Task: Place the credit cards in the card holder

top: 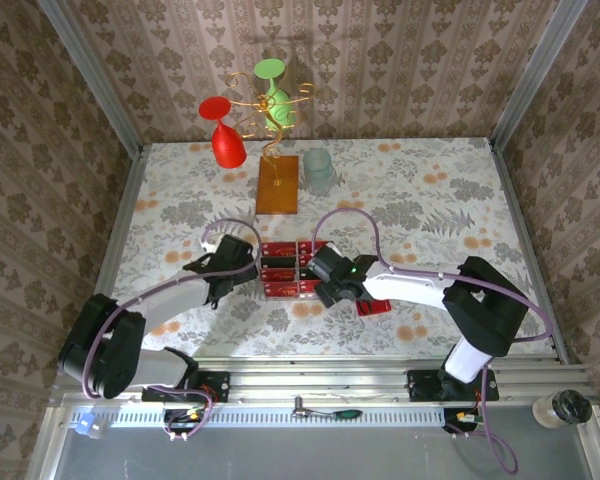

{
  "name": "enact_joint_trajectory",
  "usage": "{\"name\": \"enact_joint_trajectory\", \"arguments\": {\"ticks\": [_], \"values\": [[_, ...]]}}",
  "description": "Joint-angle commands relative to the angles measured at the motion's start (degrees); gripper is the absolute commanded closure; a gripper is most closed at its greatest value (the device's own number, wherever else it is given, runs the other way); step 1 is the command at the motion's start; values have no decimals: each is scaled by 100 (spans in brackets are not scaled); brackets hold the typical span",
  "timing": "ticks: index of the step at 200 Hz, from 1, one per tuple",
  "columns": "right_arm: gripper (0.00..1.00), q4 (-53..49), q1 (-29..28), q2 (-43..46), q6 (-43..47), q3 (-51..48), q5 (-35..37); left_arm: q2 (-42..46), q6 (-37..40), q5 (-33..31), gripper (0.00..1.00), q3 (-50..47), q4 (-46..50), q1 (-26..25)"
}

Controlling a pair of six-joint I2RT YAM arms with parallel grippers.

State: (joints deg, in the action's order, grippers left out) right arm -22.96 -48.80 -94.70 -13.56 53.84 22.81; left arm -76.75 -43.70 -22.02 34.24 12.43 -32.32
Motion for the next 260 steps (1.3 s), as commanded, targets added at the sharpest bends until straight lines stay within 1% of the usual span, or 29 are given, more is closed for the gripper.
{"name": "enact_joint_trajectory", "arguments": {"ticks": [1, 39, 58, 109, 171, 220, 260], "values": [[3, -2, 338, -122, 169, 209, 200, -300, 132, -144, 0, 350, -223, -120], [3, 148, 904, -294, 335, 297, 130, -869, 254, -162, 0, 809, -406, -213], [3, 197, 1153, -347, 306, 369, -36, -1191, 296, -156, 0, 1069, -477, -253], [3, 97, 1440, -556, 243, 623, -144, -2083, 432, -154, 0, 1945, -471, -344], [3, -85, 1800, -714, 13, 817, -261, -3150, 703, -84, 0, 3438, -168, -381], [3, -251, 2120, -634, -30, 950, -471, -3686, 848, -31, 0, 4282, 46, -418], [3, -341, 2313, -691, -24, 1061, -683, -3742, 857, -22, 0, 4333, 16, -441]]}}
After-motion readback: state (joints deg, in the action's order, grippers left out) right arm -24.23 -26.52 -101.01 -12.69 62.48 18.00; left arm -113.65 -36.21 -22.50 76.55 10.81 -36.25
